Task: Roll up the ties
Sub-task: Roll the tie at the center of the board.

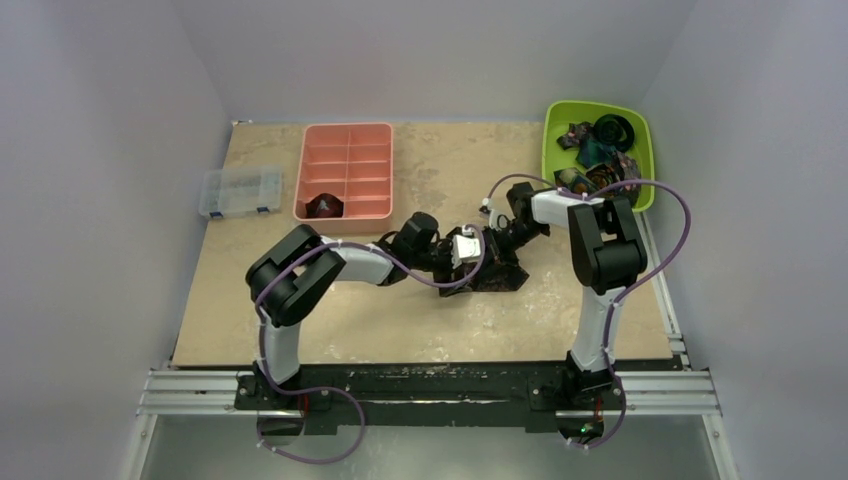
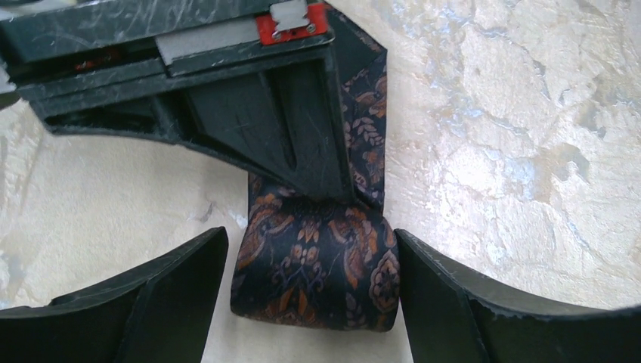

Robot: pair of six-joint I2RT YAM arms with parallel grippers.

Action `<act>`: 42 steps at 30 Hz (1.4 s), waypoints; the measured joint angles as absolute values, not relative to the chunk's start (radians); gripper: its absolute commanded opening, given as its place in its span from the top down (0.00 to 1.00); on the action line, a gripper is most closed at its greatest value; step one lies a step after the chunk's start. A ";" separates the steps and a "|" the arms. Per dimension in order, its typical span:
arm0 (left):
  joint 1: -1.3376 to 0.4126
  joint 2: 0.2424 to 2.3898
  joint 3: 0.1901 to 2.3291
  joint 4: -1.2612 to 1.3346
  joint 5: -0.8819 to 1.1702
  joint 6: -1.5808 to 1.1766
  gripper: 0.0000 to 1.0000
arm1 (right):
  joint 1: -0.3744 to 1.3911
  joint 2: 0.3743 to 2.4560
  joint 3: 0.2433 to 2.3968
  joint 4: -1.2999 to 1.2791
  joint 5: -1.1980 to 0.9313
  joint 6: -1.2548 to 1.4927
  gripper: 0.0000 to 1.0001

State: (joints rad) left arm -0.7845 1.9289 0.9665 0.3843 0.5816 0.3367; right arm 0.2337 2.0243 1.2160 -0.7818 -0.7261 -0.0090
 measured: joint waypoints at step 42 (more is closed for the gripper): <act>-0.813 1.892 1.016 0.135 0.484 0.336 0.75 | 0.164 2.005 1.191 -0.748 -0.735 -0.050 0.92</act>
State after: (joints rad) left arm -0.8131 1.8915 1.0157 0.1349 0.4843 0.3355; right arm 0.1642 2.0048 1.1912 -0.7475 -0.7349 -0.0498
